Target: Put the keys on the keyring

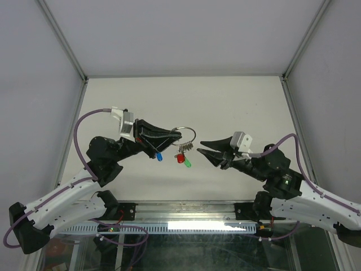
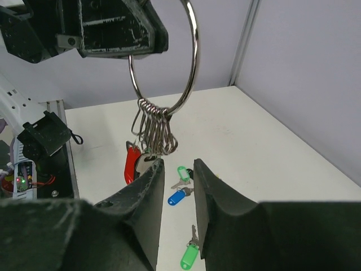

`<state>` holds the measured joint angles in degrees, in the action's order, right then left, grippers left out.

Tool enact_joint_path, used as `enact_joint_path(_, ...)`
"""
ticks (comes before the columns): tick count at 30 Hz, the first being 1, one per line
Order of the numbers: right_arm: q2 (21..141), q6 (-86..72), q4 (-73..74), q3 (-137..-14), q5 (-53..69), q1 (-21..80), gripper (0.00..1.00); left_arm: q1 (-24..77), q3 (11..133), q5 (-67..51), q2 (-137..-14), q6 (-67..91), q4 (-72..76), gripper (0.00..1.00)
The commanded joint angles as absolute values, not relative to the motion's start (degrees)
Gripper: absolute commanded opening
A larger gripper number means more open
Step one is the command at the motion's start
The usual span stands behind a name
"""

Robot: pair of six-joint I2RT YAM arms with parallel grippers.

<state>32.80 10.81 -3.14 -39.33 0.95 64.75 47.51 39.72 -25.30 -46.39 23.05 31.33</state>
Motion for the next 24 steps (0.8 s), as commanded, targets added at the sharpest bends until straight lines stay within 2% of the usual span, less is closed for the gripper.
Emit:
enact_joint_path(1, 34.0, 9.4, -3.7, -41.3, 3.7, 64.8, 0.29, 47.0, 41.4, -21.7, -44.6, 22.4, 34.3, 0.00)
enact_joint_path(10, 39.2, 6.5, -10.3, -40.6, 7.6, 64.9, 0.23, 46.9, 41.4, -20.2, -44.3, 22.5, 34.4, 0.00)
enact_joint_path(24, 42.7, 4.8, -18.4, -37.9, 1.3, 66.9, 0.08, 46.9, 41.5, -19.9, -44.5, 22.2, 35.0, 0.00)
